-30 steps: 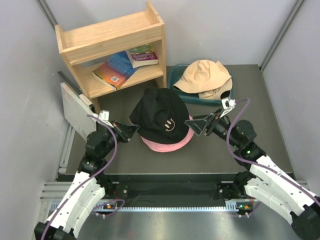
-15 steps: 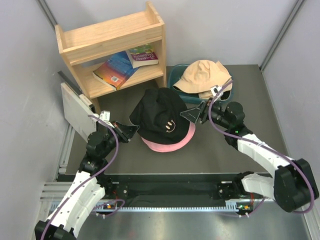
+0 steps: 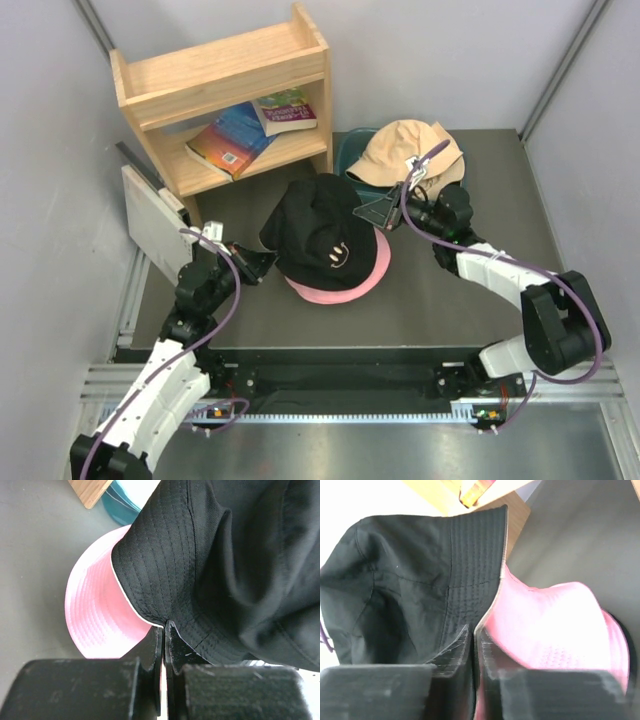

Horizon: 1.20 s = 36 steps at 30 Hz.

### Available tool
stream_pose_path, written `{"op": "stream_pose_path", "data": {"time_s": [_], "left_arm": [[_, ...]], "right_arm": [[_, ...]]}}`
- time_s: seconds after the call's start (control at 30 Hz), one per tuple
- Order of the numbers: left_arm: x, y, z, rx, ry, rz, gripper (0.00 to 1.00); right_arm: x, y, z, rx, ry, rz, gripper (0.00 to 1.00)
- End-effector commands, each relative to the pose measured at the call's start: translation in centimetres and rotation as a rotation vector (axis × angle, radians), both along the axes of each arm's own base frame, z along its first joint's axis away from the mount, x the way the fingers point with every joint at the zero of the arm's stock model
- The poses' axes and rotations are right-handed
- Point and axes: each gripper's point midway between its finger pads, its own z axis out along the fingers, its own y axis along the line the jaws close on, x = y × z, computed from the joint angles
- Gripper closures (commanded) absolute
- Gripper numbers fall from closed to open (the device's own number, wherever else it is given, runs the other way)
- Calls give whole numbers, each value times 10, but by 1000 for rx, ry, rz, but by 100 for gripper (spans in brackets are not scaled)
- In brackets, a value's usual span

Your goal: Stack the hats

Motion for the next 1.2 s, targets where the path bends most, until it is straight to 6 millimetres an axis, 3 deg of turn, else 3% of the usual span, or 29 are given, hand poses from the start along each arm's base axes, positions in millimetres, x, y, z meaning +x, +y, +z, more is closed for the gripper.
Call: {"op": "stream_pose_path", "data": {"time_s": [0.0,0.27,0.57,0.63,0.97,1.17], "left_arm": [[3,-1,-9,23,-17,-10,100],[17,2,-32,34,33,37,100],[40,-5,-51,34,59,33,100],[44,-8,-63,40,99,29,100],[38,-15,-109,73,268,-24,100],[33,-8,-124,112,323,4,100]], "right_arm": [[7,2,19,25,-39,10,100],[24,-20,-26,-100,116,-158,100],[34,-35,-60,-171,196,-226,100],[35,-39,-69,-195,211,-242,100],[17,-60,-105,-303,259,-291,100],[-2,-67,-106,-322,259,-293,100]]}}
